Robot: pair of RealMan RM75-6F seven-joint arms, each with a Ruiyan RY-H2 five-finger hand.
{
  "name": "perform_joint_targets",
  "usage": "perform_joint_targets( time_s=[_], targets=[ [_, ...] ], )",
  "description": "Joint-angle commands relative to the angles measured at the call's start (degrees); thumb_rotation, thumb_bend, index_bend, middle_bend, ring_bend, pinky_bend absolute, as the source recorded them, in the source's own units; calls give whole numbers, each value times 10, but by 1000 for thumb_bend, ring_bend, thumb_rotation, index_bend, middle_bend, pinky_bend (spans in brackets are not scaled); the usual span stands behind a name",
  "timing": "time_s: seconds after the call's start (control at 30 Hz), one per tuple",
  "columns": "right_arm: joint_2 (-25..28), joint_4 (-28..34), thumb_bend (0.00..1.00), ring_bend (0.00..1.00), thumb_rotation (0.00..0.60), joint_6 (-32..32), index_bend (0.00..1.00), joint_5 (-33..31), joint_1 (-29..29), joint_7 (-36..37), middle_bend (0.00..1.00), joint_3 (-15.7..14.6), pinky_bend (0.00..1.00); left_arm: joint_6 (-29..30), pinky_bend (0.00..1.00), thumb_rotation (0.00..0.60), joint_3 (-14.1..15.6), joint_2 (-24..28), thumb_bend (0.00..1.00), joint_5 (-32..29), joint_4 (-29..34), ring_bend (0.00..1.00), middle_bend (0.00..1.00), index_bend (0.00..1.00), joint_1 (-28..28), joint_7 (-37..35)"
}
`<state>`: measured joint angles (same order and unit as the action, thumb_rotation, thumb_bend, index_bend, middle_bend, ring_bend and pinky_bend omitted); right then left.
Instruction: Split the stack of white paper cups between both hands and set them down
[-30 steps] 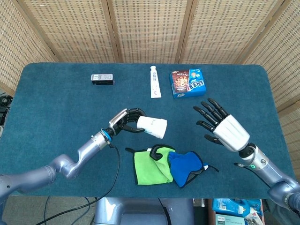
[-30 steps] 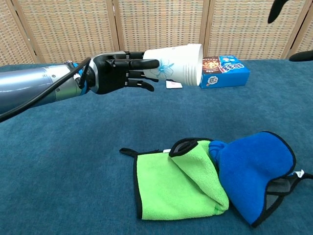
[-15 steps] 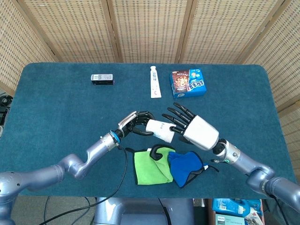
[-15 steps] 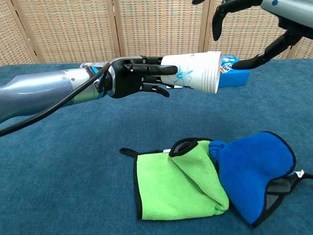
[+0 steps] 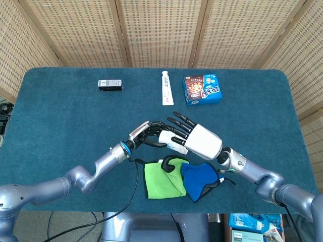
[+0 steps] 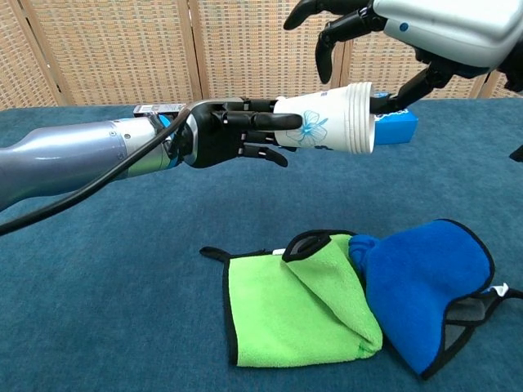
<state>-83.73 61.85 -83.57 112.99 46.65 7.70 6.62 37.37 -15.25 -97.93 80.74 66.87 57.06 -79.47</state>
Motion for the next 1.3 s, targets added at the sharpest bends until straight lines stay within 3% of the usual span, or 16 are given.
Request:
perform_joint_targets(
  time_s=[0.03,0.57,0.93,1.3],
  targets=[
    [-1,-1,509,118,600,-1,496,-2,2,-2,260,-3,111,0,451,600,1,-1,111,1,-1,442,514,523,0,-2],
    [-1,-9,522,124,600,-20,518,-14,7,-1,269,-18,125,1,451,600,6,-1,112,0,-3,442,514,523,2,-5],
    [-3,-14,601,139,600,-28,664,-17,10,-5,290,-27,156,1,451,600,7,0,111,-1,-2,442,514,524,2,-3],
    [-6,-20,608,142,600,-33,672,-21,12,-9,297,-33,176,1,451,600,9,-1,111,0,-4,442,514,523,3,-6]
  ],
)
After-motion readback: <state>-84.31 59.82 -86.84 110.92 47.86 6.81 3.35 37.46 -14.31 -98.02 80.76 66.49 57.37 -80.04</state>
